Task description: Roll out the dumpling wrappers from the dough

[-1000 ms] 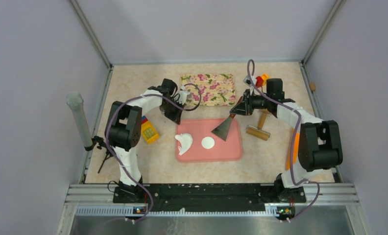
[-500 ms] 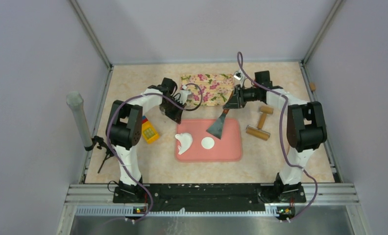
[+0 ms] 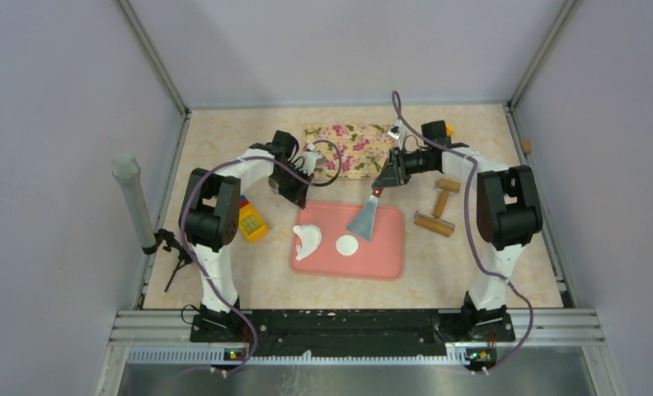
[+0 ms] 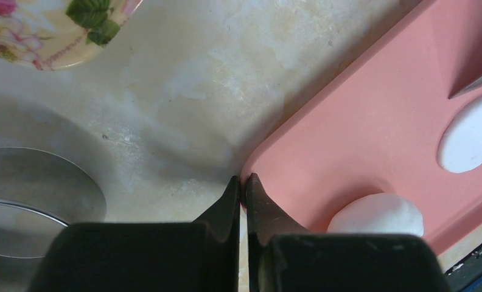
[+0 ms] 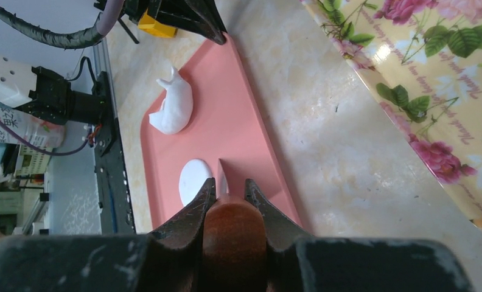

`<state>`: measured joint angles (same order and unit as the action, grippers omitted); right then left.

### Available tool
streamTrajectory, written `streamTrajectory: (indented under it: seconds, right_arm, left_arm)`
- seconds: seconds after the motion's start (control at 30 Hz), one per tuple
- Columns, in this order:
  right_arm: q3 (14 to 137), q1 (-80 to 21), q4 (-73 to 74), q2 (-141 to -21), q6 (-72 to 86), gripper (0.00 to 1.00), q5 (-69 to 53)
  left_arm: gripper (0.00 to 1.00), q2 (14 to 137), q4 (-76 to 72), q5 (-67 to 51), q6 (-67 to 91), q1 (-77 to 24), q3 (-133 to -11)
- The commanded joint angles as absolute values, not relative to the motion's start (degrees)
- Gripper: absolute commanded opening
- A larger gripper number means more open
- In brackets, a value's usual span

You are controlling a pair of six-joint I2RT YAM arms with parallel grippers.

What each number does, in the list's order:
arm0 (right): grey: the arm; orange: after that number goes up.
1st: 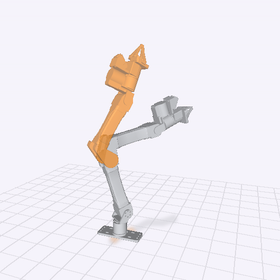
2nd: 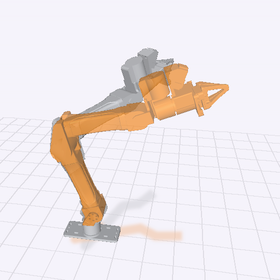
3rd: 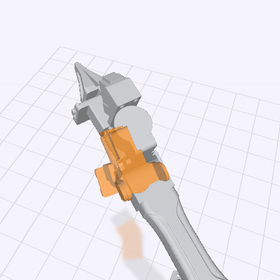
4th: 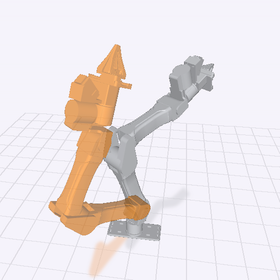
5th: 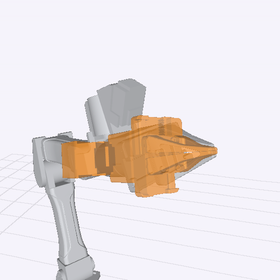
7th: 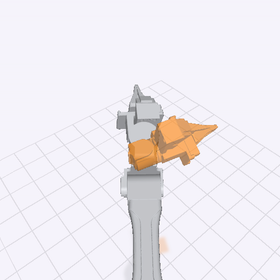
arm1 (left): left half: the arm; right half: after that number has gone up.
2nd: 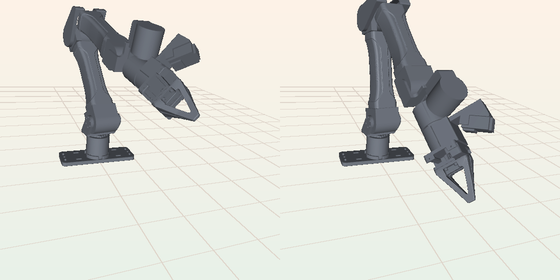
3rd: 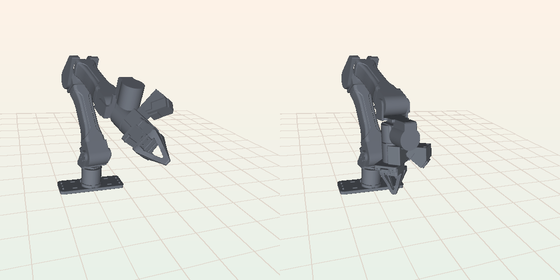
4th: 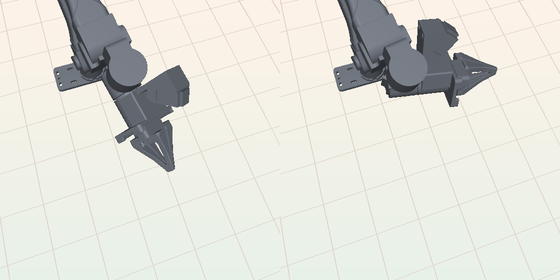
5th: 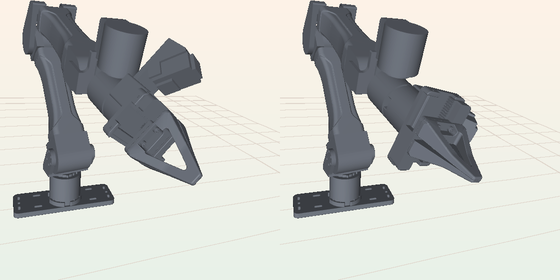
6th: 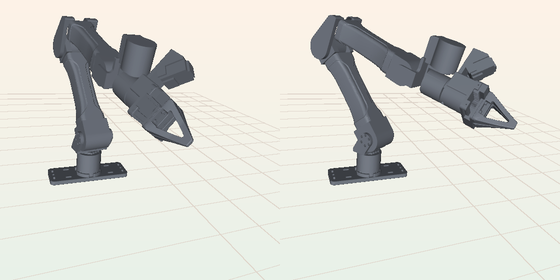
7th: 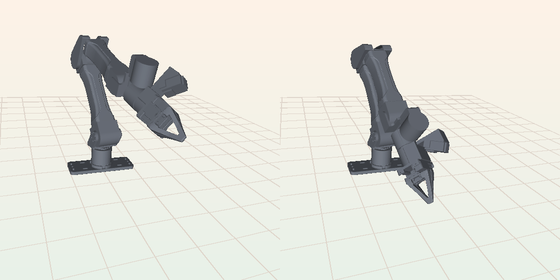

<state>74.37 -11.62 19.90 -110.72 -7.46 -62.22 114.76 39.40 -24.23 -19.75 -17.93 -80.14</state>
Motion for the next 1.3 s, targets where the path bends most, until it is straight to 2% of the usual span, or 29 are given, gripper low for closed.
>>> streamTrajectory:
  seconds: [0.0,0.87,1.27]
  right_arm:
    - [73.63,-13.53,18.28,-113.33,-13.7,0.0,-54.02]
    - [72.97,-13.59,17.65,-115.43,-8.9,0.0,-59.76]
    - [73.45,-13.5,17.43,-113.65,-4.31,0.0,-66.95]
  left_arm:
    - [0.0,118.33,37.49,-21.38,-20.5,-18.27,-79.38]
    - [0.0,119.48,37.09,-15.51,-17.1,-19.31,-80.28]
    - [0.0,119.62,37.18,-15.4,-17.14,-19.39,-80.5]
